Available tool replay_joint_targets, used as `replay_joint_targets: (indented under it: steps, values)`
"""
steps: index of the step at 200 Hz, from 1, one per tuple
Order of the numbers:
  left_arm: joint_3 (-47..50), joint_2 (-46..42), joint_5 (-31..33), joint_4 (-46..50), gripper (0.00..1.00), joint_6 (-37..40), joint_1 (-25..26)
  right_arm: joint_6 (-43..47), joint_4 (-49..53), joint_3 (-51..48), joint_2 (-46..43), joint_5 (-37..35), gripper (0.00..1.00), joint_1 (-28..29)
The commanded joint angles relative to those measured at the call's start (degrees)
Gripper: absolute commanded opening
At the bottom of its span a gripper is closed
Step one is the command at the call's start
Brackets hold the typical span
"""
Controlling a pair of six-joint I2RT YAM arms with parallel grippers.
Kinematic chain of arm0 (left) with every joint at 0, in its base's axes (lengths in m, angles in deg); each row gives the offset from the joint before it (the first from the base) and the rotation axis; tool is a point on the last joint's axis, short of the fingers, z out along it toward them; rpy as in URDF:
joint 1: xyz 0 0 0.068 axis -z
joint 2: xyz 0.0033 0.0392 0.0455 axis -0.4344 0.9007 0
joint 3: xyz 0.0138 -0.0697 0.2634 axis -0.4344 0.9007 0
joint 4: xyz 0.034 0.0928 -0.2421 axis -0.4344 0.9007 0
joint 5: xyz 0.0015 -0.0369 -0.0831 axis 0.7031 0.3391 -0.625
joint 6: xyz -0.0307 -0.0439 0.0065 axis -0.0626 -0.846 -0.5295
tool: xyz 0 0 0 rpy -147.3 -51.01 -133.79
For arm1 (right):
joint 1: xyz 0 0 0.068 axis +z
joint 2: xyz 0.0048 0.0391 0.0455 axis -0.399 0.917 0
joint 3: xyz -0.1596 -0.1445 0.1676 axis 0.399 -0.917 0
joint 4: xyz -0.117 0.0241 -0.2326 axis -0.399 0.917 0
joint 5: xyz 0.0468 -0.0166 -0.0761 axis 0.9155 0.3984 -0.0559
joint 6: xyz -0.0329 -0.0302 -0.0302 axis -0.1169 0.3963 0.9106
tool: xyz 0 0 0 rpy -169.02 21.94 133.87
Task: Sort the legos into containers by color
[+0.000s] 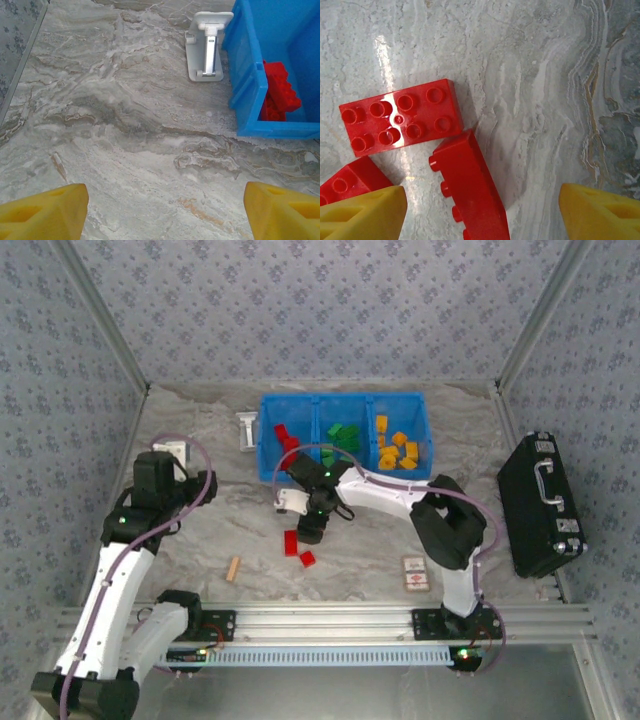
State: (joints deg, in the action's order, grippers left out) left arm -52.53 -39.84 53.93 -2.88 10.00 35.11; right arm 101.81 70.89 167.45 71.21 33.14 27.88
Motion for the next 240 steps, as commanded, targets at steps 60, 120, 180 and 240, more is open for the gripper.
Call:
replay_joint_targets:
  steps: [60,120,180,240]
  values:
    - [0.16,1.05,-0.92,-3.12,0.82,1.52,-0.36,0.60,1.46,0.89,3.98,2.06,0.54,-0.38]
    - [1.50,0.33,-1.62,-3.74,0.82,1.36,-0.16,0.49,2.62,3.90,3.94,2.10,0.38,-1.06]
    - [0.07,1.51,-0.20,-3.18,0.82,2.07,0.13,-4.55,2.35,14.64,0.04,1.73,0.35,-4.99]
    - [0.17,0.57,-0.73,-3.79,0.82,2.56,0.19,-8.80,-2.15,31.21,13.01,-6.76,0.35,-7.93]
